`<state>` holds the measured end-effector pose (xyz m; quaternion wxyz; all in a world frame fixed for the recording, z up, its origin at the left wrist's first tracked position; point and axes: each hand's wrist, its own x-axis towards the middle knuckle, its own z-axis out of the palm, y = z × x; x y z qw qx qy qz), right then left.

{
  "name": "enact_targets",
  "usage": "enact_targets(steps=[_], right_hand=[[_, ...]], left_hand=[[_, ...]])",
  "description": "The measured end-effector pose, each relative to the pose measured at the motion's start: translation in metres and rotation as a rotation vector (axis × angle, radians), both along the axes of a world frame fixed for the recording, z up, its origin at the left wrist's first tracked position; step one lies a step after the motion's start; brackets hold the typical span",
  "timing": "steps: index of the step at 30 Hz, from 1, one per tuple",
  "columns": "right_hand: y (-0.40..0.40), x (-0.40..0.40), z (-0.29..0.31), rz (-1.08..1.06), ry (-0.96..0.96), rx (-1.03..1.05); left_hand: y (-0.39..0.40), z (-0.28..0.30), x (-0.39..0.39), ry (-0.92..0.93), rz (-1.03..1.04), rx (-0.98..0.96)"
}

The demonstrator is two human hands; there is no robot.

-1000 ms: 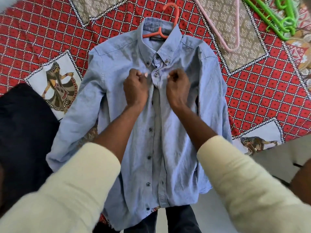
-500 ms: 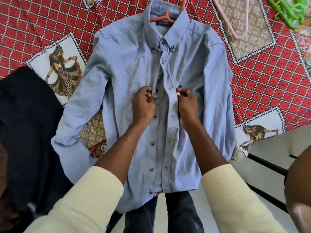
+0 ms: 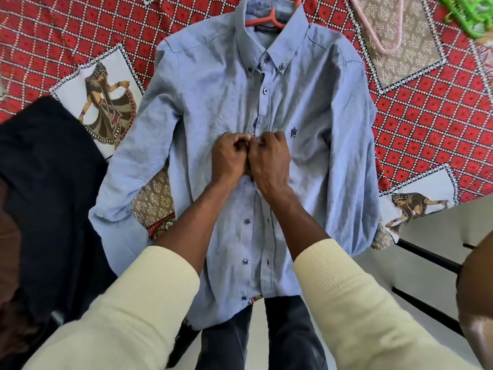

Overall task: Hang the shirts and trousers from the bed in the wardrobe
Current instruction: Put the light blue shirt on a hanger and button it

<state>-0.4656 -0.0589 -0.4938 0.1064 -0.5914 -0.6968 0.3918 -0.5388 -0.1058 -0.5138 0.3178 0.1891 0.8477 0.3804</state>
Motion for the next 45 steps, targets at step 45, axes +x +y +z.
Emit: enact_targets(steps=[45], right_hand=[[0.032, 0.006, -0.003, -0.445, 0.401, -0.729]], left_hand=[[0.022, 0.015, 0.017, -0.417, 0.473, 0.048]])
